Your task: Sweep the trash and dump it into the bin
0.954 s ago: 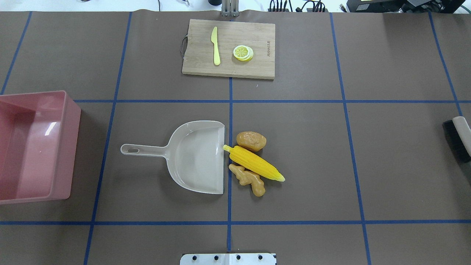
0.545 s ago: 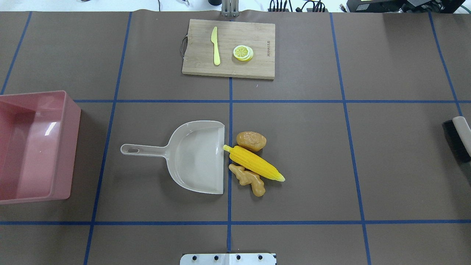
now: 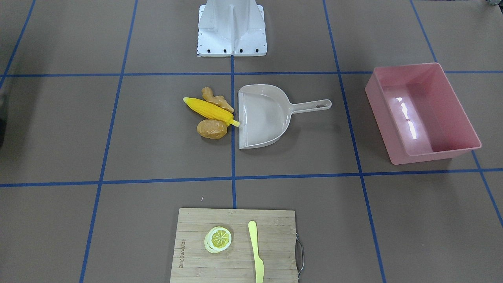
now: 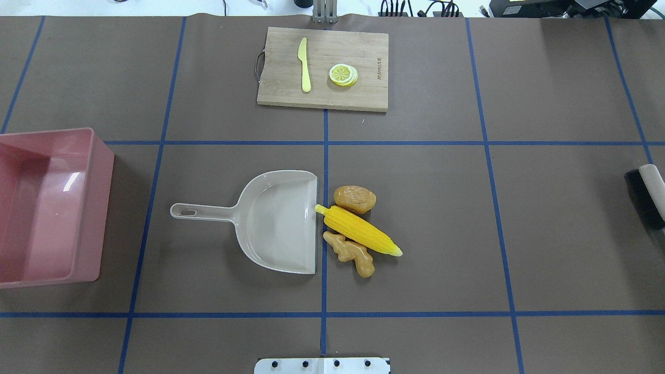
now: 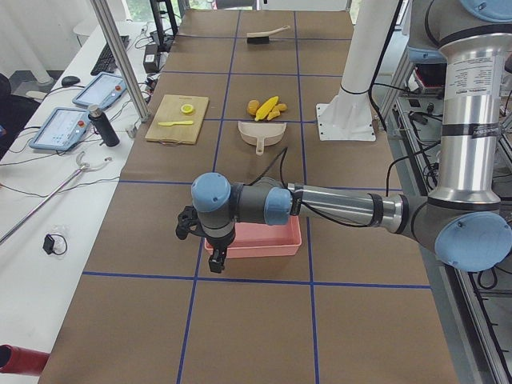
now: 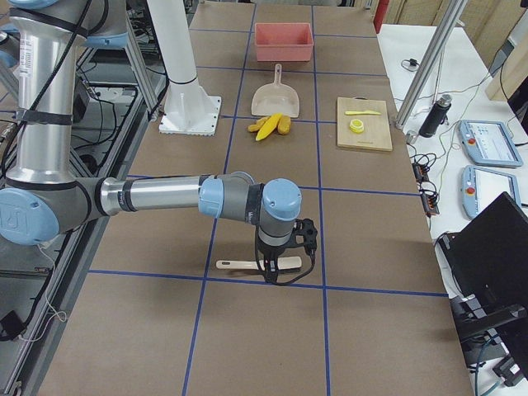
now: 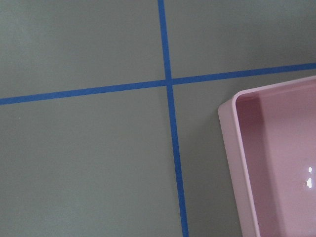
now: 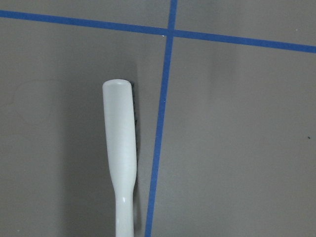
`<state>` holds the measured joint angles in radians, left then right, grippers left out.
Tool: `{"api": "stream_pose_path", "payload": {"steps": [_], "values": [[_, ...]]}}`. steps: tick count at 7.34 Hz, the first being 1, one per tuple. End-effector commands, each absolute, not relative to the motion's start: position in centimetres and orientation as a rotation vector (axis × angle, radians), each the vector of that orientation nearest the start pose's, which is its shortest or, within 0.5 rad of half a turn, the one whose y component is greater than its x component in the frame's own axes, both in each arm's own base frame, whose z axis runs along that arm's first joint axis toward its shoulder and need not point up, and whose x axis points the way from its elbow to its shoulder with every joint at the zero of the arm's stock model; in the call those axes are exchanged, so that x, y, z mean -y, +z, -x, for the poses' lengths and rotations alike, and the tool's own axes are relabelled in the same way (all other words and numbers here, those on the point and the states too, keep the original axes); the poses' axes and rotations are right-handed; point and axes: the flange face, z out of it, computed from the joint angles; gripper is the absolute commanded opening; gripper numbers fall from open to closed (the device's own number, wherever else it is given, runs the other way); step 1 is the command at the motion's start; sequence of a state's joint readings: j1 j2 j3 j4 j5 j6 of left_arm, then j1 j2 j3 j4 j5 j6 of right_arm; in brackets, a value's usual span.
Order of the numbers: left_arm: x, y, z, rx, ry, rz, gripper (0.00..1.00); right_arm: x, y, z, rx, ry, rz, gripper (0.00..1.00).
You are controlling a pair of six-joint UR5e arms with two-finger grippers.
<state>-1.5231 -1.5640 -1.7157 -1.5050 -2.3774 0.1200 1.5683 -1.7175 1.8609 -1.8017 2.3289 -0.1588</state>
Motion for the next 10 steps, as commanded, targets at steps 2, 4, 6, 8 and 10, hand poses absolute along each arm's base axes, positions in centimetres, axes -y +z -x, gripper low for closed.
{"api": "stream_pose_path", "payload": {"steps": [2, 4, 6, 8, 10], "values": [[55.8, 49.6, -6.9, -0.825, 0.432, -0.199, 0.98, 39.3, 55.2, -1.2, 0.688, -0.126, 0.015, 1.00], [57.9, 41.4, -18.6, -0.841, 0.657, -0.266, 0.98, 35.7, 58.8, -1.6, 0.666, -0.157, 0.032, 1.00], [57.1, 33.8, -27.9, -0.861, 0.832, -0.342, 0.98, 31.4, 66.0, -2.2, 0.679, -0.166, -0.034, 1.00], [53.7, 29.1, -35.3, -0.907, 1.005, -0.504, 0.98, 30.4, 68.1, -1.6, 0.775, -0.065, -0.032, 1.00], [51.4, 27.4, -39.5, -0.800, 1.054, -0.704, 0.98, 31.1, 69.6, -0.3, 0.785, 0.019, 0.036, 0.98]]}}
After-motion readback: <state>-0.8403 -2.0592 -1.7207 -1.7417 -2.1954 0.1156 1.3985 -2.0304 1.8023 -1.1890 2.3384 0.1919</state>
